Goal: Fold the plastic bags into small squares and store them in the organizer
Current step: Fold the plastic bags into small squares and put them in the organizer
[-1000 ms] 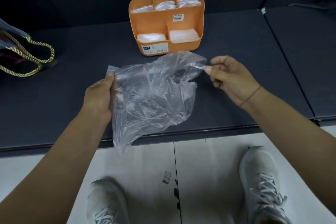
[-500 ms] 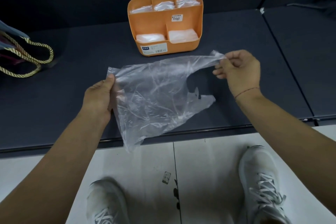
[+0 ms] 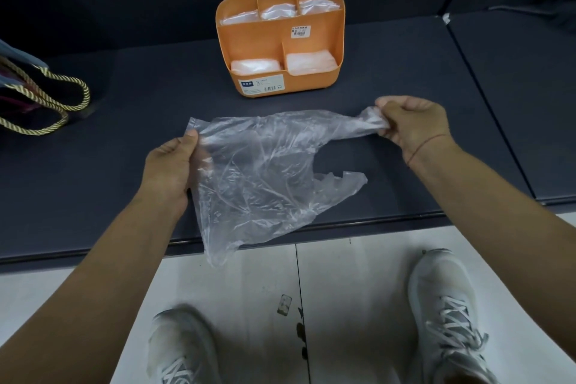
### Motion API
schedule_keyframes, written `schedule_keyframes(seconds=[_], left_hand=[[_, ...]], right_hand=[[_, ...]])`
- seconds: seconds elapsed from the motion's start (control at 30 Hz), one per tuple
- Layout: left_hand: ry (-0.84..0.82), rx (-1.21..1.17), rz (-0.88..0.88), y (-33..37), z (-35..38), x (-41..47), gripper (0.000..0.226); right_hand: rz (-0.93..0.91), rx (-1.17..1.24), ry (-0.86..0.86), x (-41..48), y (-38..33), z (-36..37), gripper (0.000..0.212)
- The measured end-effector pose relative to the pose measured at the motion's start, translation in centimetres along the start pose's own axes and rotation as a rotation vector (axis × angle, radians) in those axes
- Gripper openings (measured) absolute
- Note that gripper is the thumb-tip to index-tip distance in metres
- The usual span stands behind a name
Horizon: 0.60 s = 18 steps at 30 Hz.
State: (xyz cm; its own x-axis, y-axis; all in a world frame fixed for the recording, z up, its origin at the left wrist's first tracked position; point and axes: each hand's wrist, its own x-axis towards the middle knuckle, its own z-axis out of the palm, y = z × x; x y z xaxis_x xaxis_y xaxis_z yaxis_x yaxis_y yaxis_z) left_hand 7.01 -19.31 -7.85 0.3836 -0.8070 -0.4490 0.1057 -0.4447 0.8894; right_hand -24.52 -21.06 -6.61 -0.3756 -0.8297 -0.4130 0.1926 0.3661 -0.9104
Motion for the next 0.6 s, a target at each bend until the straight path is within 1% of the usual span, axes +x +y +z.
schedule_keyframes(seconds=[0.07,0.1,0.2,0.23,0.27,0.3,0.33,0.4,0.47,0.53,0.6], left_hand=[[0.010,0.001,0.007,-0.1,0.1,-0.1,0.030],[0.010,0.008,0.015,-0.1,0.1,-0.1,0.030],[0.010,0.024,0.039,-0.1,0.3,-0.4,0.031],[0.012,0.022,0.045,-0.1,0.2,-0.4,0.031],[0.014,0.019,0.050,-0.1,0.2,-0.5,0.031],[0.015,0.017,0.053,-0.2,0.2,-0.5,0.031],[0.015,0.017,0.056,-0.2,0.3,-0.5,0.031],[0.014,0.018,0.058,-0.2,0.3,-0.6,0.031],[0.015,0.018,0.063,-0.2,0.2,-0.6,0.031],[0.015,0.020,0.070,-0.3,0.1,-0.5,0.031],[0.004,0.037,0.083,-0.5,0.1,-0.5,0.031]], right_hand=[[0.006,0.036,0.044,0.3,-0.1,-0.6,0.014],[0.043,0.041,0.021,0.4,-0.1,-0.9,0.018],[0.237,-0.070,-0.197,0.1,-0.7,-1.6,0.053],[0.264,-0.117,-0.264,-0.1,-0.8,-1.7,0.054],[0.263,-0.143,-0.314,-0.5,-0.7,-1.7,0.047],[0.247,-0.137,-0.332,-0.7,-0.5,-1.7,0.035],[0.231,-0.091,-0.327,-0.9,-0.2,-1.5,0.026],[0.204,-0.006,-0.296,-1.0,0.3,-1.3,0.026],[0.135,0.017,-0.245,-1.0,0.5,-1.3,0.024],[0.000,0.021,-0.132,-0.7,0.5,-1.6,0.021],[-0.173,-0.027,0.011,-0.2,0.2,-2.2,0.023]])
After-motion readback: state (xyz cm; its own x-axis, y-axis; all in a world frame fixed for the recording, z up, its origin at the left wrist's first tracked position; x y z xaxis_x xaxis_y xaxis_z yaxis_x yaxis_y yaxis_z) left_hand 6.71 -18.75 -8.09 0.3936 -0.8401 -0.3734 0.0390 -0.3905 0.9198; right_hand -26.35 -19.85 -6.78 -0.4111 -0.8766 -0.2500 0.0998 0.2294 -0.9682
